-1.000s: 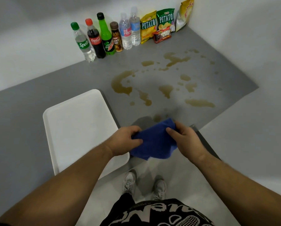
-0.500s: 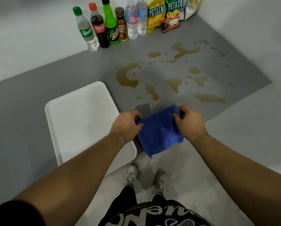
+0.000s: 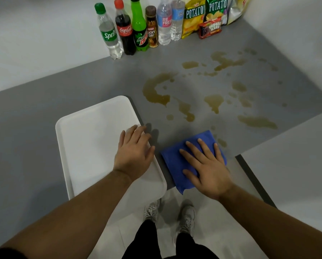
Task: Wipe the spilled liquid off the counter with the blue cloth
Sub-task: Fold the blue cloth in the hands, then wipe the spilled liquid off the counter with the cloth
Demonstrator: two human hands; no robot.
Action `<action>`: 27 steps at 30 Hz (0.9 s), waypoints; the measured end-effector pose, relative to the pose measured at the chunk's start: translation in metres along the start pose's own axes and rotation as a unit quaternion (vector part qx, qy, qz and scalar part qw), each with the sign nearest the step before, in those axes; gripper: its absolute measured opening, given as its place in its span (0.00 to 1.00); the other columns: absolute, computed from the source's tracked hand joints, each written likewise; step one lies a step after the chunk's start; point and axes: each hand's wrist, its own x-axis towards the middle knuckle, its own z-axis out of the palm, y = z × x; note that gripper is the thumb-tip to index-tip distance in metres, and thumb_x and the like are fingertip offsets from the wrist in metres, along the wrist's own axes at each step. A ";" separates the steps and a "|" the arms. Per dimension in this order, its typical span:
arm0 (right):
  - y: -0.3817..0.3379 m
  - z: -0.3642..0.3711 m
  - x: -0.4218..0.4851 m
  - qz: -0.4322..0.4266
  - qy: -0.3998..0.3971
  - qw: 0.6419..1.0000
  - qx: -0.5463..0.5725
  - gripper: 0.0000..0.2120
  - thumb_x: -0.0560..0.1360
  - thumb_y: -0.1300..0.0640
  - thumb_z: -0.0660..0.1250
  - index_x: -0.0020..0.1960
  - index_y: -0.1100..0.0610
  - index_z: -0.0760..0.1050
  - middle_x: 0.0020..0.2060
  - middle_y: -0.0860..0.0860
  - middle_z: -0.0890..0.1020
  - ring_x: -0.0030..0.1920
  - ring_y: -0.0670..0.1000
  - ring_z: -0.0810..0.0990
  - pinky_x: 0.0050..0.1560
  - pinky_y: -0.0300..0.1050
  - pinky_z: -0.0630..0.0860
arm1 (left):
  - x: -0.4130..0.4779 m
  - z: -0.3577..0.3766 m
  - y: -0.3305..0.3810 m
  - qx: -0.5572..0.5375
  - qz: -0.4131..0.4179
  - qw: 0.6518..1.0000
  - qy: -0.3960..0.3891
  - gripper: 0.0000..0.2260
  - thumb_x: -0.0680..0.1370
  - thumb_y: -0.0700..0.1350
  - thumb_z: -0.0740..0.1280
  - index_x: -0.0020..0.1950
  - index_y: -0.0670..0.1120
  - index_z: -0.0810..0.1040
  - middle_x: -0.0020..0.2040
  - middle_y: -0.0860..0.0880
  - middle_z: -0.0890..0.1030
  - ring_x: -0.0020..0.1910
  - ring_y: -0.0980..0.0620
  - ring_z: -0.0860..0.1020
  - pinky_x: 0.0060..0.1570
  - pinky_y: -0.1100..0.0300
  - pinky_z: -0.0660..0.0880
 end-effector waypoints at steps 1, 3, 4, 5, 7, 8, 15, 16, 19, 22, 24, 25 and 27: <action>0.000 0.002 0.001 0.000 -0.008 1.000 -0.015 0.29 0.84 0.33 0.47 0.83 0.40 0.55 0.83 0.44 0.56 0.84 0.56 0.46 0.78 0.73 0.46 | 0.000 0.002 -0.004 0.005 0.002 1.000 -0.007 0.22 0.84 0.58 0.55 0.73 0.48 0.72 0.80 0.47 0.66 0.82 0.43 0.59 0.81 0.40 0.55; -0.004 0.004 0.004 -0.002 -0.026 0.999 -0.041 0.31 0.83 0.31 0.46 0.83 0.38 0.51 0.84 0.45 0.54 0.84 0.58 0.45 0.78 0.74 0.45 | 0.000 0.007 -0.009 0.008 0.012 1.000 -0.010 0.25 0.84 0.60 0.53 0.76 0.48 0.70 0.83 0.47 0.62 0.83 0.44 0.56 0.81 0.38 0.54; -0.006 0.004 0.007 -0.004 -0.031 0.998 -0.047 0.31 0.83 0.30 0.46 0.83 0.38 0.50 0.84 0.45 0.53 0.84 0.58 0.45 0.78 0.74 0.44 | -0.001 0.009 -0.010 0.009 0.017 1.000 -0.011 0.25 0.85 0.59 0.53 0.76 0.48 0.70 0.83 0.48 0.61 0.83 0.45 0.55 0.81 0.38 0.55; -0.009 0.004 0.010 -0.005 -0.036 0.998 -0.050 0.32 0.82 0.29 0.45 0.83 0.38 0.49 0.84 0.45 0.52 0.84 0.59 0.44 0.78 0.74 0.43 | -0.001 0.012 -0.011 0.010 0.018 1.000 -0.010 0.25 0.85 0.59 0.53 0.77 0.49 0.70 0.84 0.48 0.60 0.84 0.45 0.55 0.80 0.38 0.55; -0.016 0.003 0.017 0.004 -0.042 0.998 -0.053 0.33 0.82 0.28 0.44 0.83 0.38 0.48 0.84 0.45 0.51 0.84 0.59 0.43 0.78 0.73 0.40 | -0.002 0.014 -0.012 0.012 0.018 1.000 -0.003 0.24 0.85 0.59 0.53 0.77 0.49 0.70 0.84 0.48 0.60 0.83 0.45 0.56 0.80 0.38 0.56; -0.019 0.003 0.020 0.012 -0.041 0.998 -0.054 0.33 0.82 0.28 0.44 0.83 0.39 0.48 0.84 0.46 0.51 0.83 0.59 0.43 0.78 0.72 0.39 | -0.002 0.015 -0.012 0.013 0.017 1.000 0.002 0.24 0.85 0.59 0.53 0.76 0.49 0.70 0.83 0.48 0.61 0.83 0.45 0.56 0.80 0.38 0.57; -0.017 0.002 0.048 0.029 -0.040 0.998 -0.045 0.29 0.84 0.36 0.43 0.84 0.39 0.46 0.84 0.43 0.49 0.84 0.55 0.42 0.80 0.67 0.41 | -0.002 0.015 -0.010 0.013 0.014 1.000 0.008 0.25 0.85 0.59 0.53 0.78 0.50 0.69 0.81 0.50 0.66 0.83 0.45 0.58 0.80 0.39 0.57; -0.015 0.001 0.051 0.034 -0.038 0.998 -0.044 0.29 0.84 0.36 0.43 0.84 0.39 0.46 0.84 0.43 0.49 0.84 0.54 0.42 0.81 0.67 0.41 | -0.002 0.015 -0.010 0.014 0.013 1.000 0.009 0.25 0.85 0.59 0.53 0.78 0.50 0.69 0.81 0.50 0.66 0.83 0.45 0.58 0.80 0.39 0.57; -0.012 -0.001 0.050 0.077 -0.026 0.995 -0.049 0.31 0.83 0.33 0.42 0.84 0.40 0.47 0.84 0.43 0.49 0.84 0.54 0.43 0.81 0.67 0.41 | -0.001 0.016 -0.011 0.016 0.010 1.000 0.008 0.24 0.85 0.59 0.54 0.78 0.51 0.68 0.81 0.51 0.67 0.83 0.45 0.59 0.80 0.39 0.58; -0.013 0.000 0.034 0.128 -0.020 0.990 -0.056 0.33 0.82 0.30 0.40 0.83 0.39 0.40 0.83 0.43 0.42 0.83 0.54 0.37 0.80 0.67 0.36 | -0.001 0.015 -0.010 0.014 0.011 1.000 0.011 0.24 0.85 0.59 0.54 0.79 0.51 0.68 0.80 0.50 0.68 0.82 0.44 0.60 0.80 0.39 0.58; -0.018 0.002 0.024 0.119 -0.033 0.991 -0.051 0.33 0.82 0.29 0.40 0.83 0.39 0.37 0.83 0.43 0.40 0.82 0.55 0.34 0.79 0.66 0.34 | -0.001 0.016 -0.010 0.015 0.012 1.000 0.012 0.25 0.85 0.60 0.53 0.79 0.51 0.68 0.80 0.50 0.69 0.82 0.44 0.60 0.80 0.39 0.58; -0.022 0.001 0.022 0.105 -0.044 0.992 -0.049 0.32 0.82 0.30 0.40 0.83 0.38 0.37 0.83 0.44 0.40 0.82 0.55 0.33 0.79 0.66 0.33 | -0.001 0.016 -0.010 0.015 0.012 1.000 0.011 0.25 0.85 0.60 0.52 0.79 0.51 0.68 0.80 0.50 0.69 0.82 0.44 0.60 0.80 0.39 0.58; -0.031 0.002 0.024 0.077 -0.065 0.994 -0.052 0.31 0.82 0.32 0.38 0.82 0.37 0.35 0.83 0.43 0.37 0.81 0.55 0.29 0.78 0.65 0.30 | -0.001 0.016 -0.010 0.015 0.011 1.000 0.010 0.25 0.85 0.60 0.53 0.78 0.50 0.69 0.79 0.49 0.69 0.82 0.43 0.61 0.80 0.39 0.59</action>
